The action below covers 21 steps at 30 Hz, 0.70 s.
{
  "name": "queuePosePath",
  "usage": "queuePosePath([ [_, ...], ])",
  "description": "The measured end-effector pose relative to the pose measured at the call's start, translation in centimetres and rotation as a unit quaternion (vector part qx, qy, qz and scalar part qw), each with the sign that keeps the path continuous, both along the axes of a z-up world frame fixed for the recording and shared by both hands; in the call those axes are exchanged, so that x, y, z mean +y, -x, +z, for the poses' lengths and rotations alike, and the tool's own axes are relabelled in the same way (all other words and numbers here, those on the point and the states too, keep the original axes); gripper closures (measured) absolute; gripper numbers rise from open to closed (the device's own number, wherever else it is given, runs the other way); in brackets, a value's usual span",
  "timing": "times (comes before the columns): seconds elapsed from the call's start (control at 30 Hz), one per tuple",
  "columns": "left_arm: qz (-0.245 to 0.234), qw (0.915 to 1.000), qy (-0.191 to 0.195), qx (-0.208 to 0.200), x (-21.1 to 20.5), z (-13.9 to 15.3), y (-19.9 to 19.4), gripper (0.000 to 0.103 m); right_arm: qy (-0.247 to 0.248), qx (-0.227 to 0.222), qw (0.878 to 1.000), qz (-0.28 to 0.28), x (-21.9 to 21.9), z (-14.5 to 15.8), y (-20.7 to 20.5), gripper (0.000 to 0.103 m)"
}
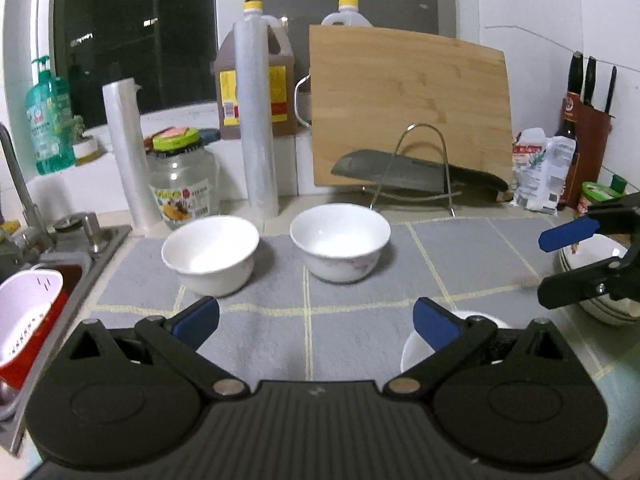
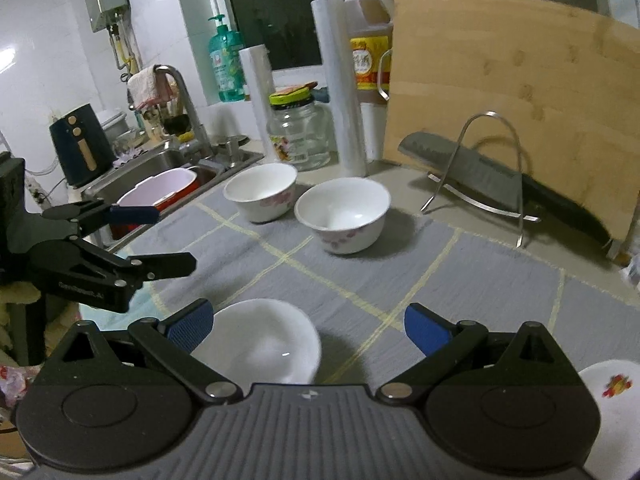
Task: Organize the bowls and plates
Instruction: 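Move the right gripper to the next white floral bowl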
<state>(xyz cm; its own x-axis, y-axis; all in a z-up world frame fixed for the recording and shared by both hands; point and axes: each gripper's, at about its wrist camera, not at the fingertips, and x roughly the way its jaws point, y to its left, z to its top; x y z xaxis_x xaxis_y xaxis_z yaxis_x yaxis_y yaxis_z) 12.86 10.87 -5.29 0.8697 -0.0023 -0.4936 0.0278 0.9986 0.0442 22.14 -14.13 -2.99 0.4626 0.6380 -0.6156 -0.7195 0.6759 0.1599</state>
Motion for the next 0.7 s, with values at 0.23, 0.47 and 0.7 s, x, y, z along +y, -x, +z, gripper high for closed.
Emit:
queuePosePath([
  [0.23, -0.001, 1.0, 0.0, -0.006, 0.6, 0.1, -2.3, 0.001, 0.019, -0.021, 0.999, -0.034, 0.3, 0.9, -1.5, 0.0],
  [0.47, -0.001, 0.9997, 0.02, 0.017, 1.9, -1.5, -6.0, 0.001, 0.043, -0.027, 0.996, -0.071, 2.0, 1.0, -3.4, 0.0],
  [0.7, -0.031, 0.9991, 0.012, 0.026, 1.4, -2.8, -8.4, 0.001, 0.064, -0.043, 0.993, -0.092, 3.7, 1.3, -4.9, 0.0],
])
